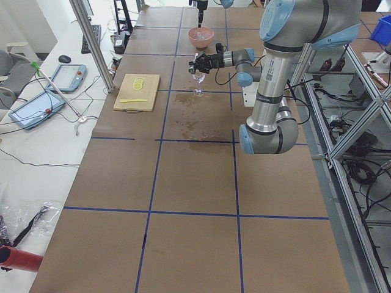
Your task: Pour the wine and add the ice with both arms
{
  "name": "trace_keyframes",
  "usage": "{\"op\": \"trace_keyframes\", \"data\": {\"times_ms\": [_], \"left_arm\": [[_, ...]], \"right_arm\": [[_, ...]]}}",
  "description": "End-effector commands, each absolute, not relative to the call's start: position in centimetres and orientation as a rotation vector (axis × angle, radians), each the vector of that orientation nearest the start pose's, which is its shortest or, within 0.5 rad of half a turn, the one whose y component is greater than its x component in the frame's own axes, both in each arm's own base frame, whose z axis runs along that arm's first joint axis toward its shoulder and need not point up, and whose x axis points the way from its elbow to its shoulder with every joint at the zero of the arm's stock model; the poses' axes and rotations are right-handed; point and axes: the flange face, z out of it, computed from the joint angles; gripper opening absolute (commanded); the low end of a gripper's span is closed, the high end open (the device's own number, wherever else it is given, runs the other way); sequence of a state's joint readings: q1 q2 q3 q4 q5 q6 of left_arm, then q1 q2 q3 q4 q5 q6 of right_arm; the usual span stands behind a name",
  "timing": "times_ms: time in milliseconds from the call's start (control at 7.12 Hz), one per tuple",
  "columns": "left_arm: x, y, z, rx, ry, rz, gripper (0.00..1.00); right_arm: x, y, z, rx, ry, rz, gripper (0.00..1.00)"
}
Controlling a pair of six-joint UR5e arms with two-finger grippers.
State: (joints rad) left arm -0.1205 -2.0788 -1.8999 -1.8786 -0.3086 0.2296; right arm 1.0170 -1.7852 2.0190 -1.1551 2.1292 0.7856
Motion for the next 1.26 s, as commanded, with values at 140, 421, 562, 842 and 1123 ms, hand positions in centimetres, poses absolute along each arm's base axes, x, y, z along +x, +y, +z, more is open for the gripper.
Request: {"op": "trace_keyframes", "data": {"times_ms": [140, 421, 562, 842, 1123], "left_arm": [[51.2, -28.9, 17.2, 1.460, -0.105, 0.395, 0.00], [49.7, -28.7, 16.9, 1.497, 0.134, 0.163, 0.00], [49.3, -28.7, 18.4, 1.501, 0.177, 0.118, 0.00], [48.2, -28.5, 19.0, 1.479, 0.442, -0.037, 0.00], [47.5, -28.7, 20.1, 1.453, 0.575, -0.091, 0.00]], "right_arm": [[-15.3, -40.1, 49.3, 0.165, -0.814, 0.035, 1.00], [-15.3, -40.2, 49.1, 0.169, -0.816, 0.034, 1.00], [-15.3, -40.1, 49.0, 0.171, -0.818, 0.033, 1.00], [-15.3, -40.1, 49.0, 0.171, -0.818, 0.033, 1.00], [-15.3, -40.2, 49.3, 0.172, -0.810, 0.037, 1.00]]}}
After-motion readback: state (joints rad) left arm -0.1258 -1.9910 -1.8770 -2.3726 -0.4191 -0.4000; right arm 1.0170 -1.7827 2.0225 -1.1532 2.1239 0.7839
